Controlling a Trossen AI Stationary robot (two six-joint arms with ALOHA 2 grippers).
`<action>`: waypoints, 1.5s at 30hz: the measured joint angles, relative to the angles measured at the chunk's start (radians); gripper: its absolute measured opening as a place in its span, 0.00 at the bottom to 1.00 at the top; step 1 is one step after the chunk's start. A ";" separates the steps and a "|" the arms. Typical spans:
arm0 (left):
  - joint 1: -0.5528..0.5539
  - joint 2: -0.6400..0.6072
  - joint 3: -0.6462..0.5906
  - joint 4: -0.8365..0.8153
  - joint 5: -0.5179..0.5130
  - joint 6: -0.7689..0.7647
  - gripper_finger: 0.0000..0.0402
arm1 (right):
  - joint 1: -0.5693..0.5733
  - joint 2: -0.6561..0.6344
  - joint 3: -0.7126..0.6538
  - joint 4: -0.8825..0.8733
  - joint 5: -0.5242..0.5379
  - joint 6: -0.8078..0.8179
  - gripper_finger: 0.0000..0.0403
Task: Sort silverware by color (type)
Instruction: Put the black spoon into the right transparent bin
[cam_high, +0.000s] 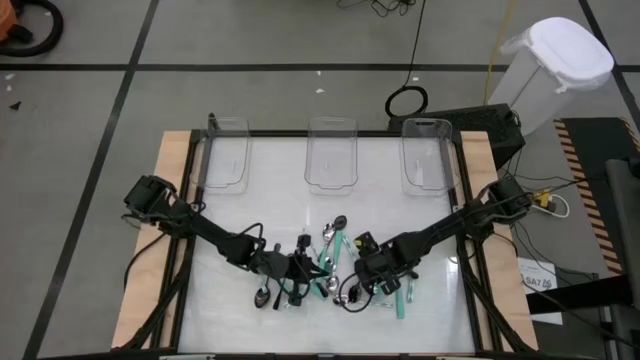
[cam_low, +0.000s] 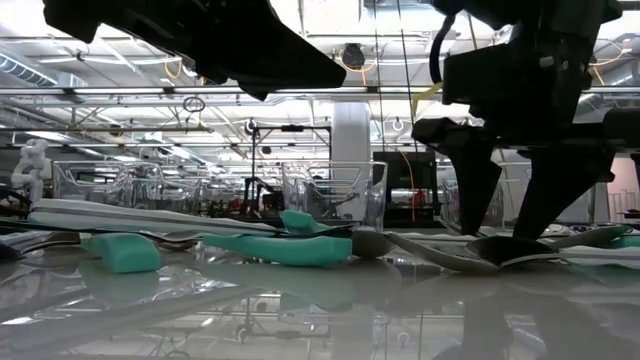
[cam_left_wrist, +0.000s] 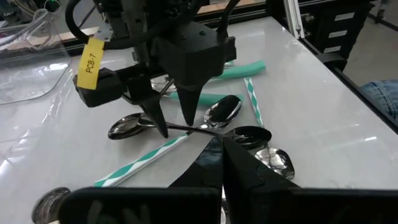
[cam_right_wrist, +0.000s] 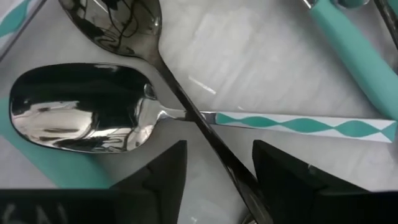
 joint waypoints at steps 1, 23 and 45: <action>0.000 0.000 0.000 0.000 0.000 0.000 0.00 | -0.002 0.000 0.000 0.000 -0.001 -0.003 0.40; 0.000 0.000 0.000 0.000 -0.002 -0.011 0.00 | -0.020 0.003 -0.001 0.001 -0.034 -0.025 0.06; 0.000 0.000 0.000 0.001 -0.002 -0.064 0.00 | -0.007 -0.067 -0.003 -0.037 -0.030 0.060 0.06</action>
